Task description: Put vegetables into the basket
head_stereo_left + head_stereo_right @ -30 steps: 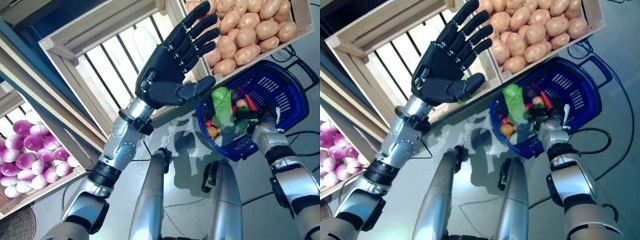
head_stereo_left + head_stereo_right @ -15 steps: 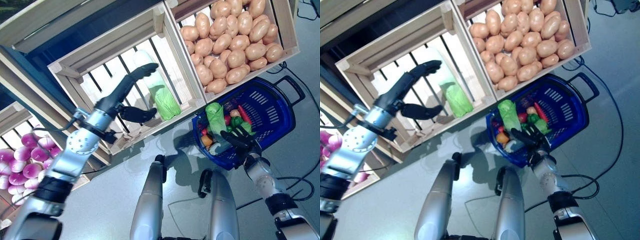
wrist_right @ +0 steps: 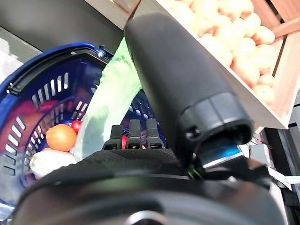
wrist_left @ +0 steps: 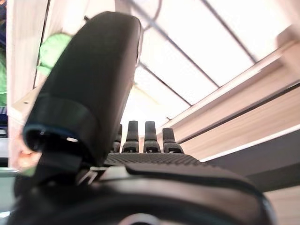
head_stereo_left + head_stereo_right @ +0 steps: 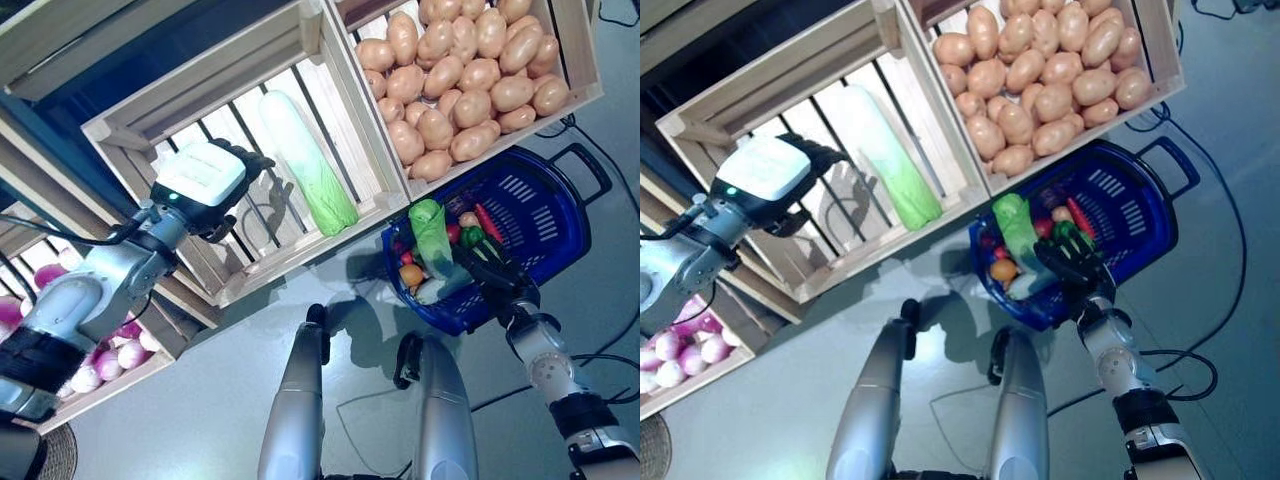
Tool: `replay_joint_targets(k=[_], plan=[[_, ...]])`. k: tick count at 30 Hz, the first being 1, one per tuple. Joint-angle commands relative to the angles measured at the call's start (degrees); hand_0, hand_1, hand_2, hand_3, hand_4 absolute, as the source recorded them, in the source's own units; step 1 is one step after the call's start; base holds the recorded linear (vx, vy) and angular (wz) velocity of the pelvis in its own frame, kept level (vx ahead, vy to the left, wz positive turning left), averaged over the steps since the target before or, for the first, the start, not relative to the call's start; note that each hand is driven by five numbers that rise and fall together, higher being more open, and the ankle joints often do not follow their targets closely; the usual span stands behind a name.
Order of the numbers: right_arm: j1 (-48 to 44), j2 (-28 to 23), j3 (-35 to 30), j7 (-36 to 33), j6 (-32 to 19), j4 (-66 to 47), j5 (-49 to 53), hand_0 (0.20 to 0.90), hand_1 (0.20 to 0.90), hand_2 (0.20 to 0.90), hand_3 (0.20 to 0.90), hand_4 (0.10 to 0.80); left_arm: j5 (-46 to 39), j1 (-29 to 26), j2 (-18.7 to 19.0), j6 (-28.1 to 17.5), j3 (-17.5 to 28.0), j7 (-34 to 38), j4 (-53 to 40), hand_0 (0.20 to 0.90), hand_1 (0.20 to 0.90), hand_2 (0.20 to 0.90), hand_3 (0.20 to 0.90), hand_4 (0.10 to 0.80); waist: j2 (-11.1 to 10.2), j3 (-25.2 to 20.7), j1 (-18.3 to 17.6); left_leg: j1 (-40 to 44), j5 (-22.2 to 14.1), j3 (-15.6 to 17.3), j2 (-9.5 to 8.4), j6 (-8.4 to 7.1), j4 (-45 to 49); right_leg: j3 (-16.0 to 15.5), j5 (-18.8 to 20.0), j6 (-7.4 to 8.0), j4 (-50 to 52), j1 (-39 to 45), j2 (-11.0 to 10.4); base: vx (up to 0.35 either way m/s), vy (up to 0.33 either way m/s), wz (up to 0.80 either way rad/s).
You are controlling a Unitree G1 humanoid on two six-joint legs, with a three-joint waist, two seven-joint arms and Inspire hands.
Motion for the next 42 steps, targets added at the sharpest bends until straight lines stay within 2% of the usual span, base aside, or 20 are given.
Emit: replay_joint_targets(k=[1, 7, 10, 13, 17, 22, 28, 33, 42], plan=[[-3.66, -4.35, -1.46, 3.75, -4.84, -4.02, 4.21, 0.900, 0.900, 0.900, 0.900, 0.800, 6.00, -7.75, 1.56, 0.65, 2.49, 13.95, 1.28, 0.900, 0.900, 0.900, 0.900, 0.800, -0.33, -0.14, -1.02, 3.34, -3.66, 7.08, 0.15, 5.54, 0.50, 0.20, 10.25, -2.94, -6.97, 1.68, 1.26, 0.022, 0.049, -0.06], [-4.46, -4.31, -0.40, 3.35, -4.24, -4.92, 4.40, 0.900, 0.900, 0.900, 0.900, 0.800, 8.01, -11.74, 0.53, -0.62, -2.59, 25.94, 6.59, 0.900, 0.900, 0.900, 0.900, 0.800, -0.92, -0.14, -1.98, 2.54, -4.33, 7.29, 0.73, 5.32, 1.73, 1.01, 9.79, -2.90, -5.47, 0.17, 1.59, 0.016, 0.037, -0.07], [-4.65, -3.88, 0.40, 1.91, -4.32, -5.62, 0.69, 0.900, 0.900, 0.900, 0.900, 0.800, 7.07, -12.75, -1.02, -2.08, -4.31, 31.29, 9.31, 0.900, 0.900, 0.900, 0.900, 0.800, -1.29, -0.14, -2.39, 2.36, -4.08, 7.33, 1.02, 5.06, 1.69, 1.34, 9.90, -2.64, -5.07, -0.31, 1.81, 0.019, 0.024, -0.05], [-5.10, -3.92, 0.78, 1.52, -3.93, -6.24, 0.77, 0.900, 0.900, 0.900, 0.900, 0.800, 8.83, -13.78, -2.14, -3.12, -5.41, 30.93, 9.65, 0.900, 0.900, 0.900, 0.900, 0.800, -1.45, -0.14, -2.64, 1.68, -4.22, 7.48, 1.26, 5.13, 2.12, 1.52, 9.82, -2.64, -4.72, -1.11, 2.02, -0.004, 0.009, -0.07], [-5.62, -3.85, 0.92, 1.18, -3.28, -7.08, 1.05, 0.900, 0.900, 0.900, 0.900, 0.800, 10.90, -15.59, -3.29, -2.58, -8.87, 28.15, 10.58, 0.900, 0.900, 0.900, 0.900, 0.800, -1.65, -0.14, -3.12, 1.08, -4.23, 7.44, 1.30, 5.14, 2.05, 1.61, 9.90, -2.32, -4.17, -2.27, 2.24, -0.009, 0.006, -0.05], [-6.78, -4.58, 1.51, 0.58, -3.48, -7.37, 0.60, 0.900, 0.900, 0.900, 0.900, 0.800, 13.32, -18.25, -3.91, -4.55, -13.08, 27.64, 12.84, 0.900, 0.900, 0.900, 0.900, 0.800, -1.94, -0.14, -3.60, -0.34, -4.35, 7.49, 1.69, 5.07, 2.76, 1.72, 9.95, -2.08, -3.82, -3.56, 2.41, -0.004, 0.002, -0.01], [-8.03, -5.07, 1.64, 1.21, -2.79, -6.63, 0.39, 0.900, 0.900, 0.900, 0.900, 0.800, 12.52, -20.32, -5.44, -4.17, -17.14, 26.24, 17.29, 0.900, 0.900, 0.900, 0.900, 0.800, -2.24, -0.14, -4.25, -1.95, -4.62, 7.53, 2.37, 5.12, 4.04, 2.04, 9.89, -1.77, -2.82, -5.18, 2.48, -0.015, 0.019, -0.06], [-8.68, -5.39, 1.57, 1.08, -2.74, -6.48, 0.31, 0.900, 0.900, 0.900, 0.900, 0.800, 16.02, -20.37, -7.29, -3.34, -17.92, 29.51, 21.62, 0.900, 0.900, 0.900, 0.900, 0.800, -2.58, -0.14, -4.49, -2.91, -5.00, 7.50, 2.62, 5.01, 5.22, 2.10, 9.84, -1.61, -2.23, -5.93, 2.43, -0.007, 0.025, -0.07], [-9.59, -5.48, 1.30, 1.14, -3.31, -7.27, -0.19, 0.900, 0.900, 0.900, 0.900, 0.800, 16.42, -20.62, -10.10, -0.71, -18.49, 31.10, 27.47, 0.900, 0.900, 0.900, 0.900, 0.800, -2.97, -0.14, -4.92, -5.84, -5.71, 7.13, 3.16, 5.17, 7.40, 2.38, 9.38, -1.46, -0.19, -9.03, 2.33, -0.001, 0.009, -0.02]])
